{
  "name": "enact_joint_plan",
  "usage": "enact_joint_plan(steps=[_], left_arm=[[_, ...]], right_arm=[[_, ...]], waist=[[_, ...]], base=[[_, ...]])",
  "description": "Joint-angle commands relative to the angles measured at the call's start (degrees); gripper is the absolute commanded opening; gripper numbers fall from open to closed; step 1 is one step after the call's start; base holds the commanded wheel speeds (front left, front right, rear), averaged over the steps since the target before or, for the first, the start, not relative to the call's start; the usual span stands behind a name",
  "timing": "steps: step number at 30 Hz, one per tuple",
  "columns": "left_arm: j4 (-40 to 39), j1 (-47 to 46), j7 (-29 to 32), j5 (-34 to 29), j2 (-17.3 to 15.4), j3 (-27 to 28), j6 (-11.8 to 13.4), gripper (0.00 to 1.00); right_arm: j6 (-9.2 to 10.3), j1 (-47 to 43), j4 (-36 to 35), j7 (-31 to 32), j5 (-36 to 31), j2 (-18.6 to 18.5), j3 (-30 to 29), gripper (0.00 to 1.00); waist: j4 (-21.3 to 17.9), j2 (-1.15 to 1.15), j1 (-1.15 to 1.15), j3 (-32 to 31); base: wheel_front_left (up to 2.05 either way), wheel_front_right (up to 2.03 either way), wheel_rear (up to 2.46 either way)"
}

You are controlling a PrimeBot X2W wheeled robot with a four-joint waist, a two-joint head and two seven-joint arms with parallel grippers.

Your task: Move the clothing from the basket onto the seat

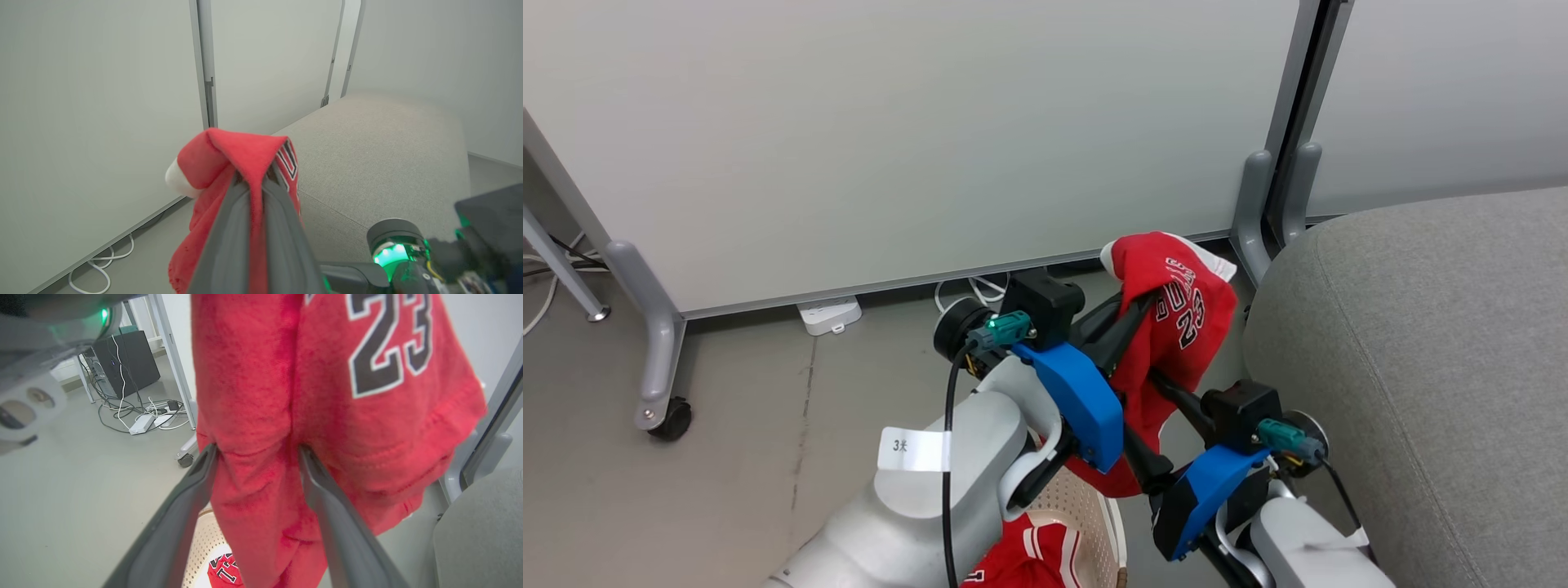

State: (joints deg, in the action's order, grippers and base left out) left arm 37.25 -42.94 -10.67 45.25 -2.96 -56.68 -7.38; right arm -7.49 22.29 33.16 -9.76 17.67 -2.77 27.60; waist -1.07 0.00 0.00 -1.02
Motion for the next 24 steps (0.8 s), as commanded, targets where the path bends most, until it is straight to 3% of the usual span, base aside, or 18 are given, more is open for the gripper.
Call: enact_joint_plan(steps=[1, 17, 18, 19, 20, 24], left_arm=[[-0.9, -0.6, 0.1, 0.8, 0.1, -0.8, 0.3, 0.0], [-2.8, -0.8, -0.3, 4.7, 0.1, -4.9, 2.1, 0.0], [-2.9, -0.8, -0.4, 4.8, 0.1, -5.2, 2.2, 0.0], [-2.9, -0.9, -0.5, 5.1, 0.1, -5.4, 2.2, 0.0], [-2.9, -1.0, -0.6, 5.2, 0.1, -5.6, 2.3, 0.0], [-2.4, -1.4, -0.9, 6.0, 0.1, -6.1, 2.4, 0.0]], right_arm=[[-0.02, 1.8, 1.2, -1.0, 0.9, -0.2, -0.3, 1.0], [-0.02, 6.7, 6.5, -4.6, 8.3, -0.2, 2.8, 1.0], [-0.02, 7.0, 6.9, -4.8, 8.6, -0.2, 2.9, 0.82], [-0.02, 7.3, 7.4, -5.0, 8.8, -0.2, 3.0, 0.33], [-0.02, 7.6, 7.8, -5.1, 8.8, -0.2, 3.1, 0.0], [-0.02, 8.1, 9.5, -5.2, 8.2, -0.2, 3.8, 0.0]], waist=[[0.1, 0.0, 0.0, 0.0], [0.2, 0.0, 0.0, -0.5], [0.2, 0.0, 0.0, -0.5], [0.2, 0.0, 0.0, -0.5], [0.2, 0.0, 0.0, -0.5], [0.0, 0.0, 0.0, -0.6]], base=[[0.0, 0.0, 0.0], [0.0, 0.0, 0.0], [0.0, 0.0, 0.0], [0.0, 0.0, 0.0], [0.0, 0.0, 0.0], [0.0, 0.0, 0.0]])
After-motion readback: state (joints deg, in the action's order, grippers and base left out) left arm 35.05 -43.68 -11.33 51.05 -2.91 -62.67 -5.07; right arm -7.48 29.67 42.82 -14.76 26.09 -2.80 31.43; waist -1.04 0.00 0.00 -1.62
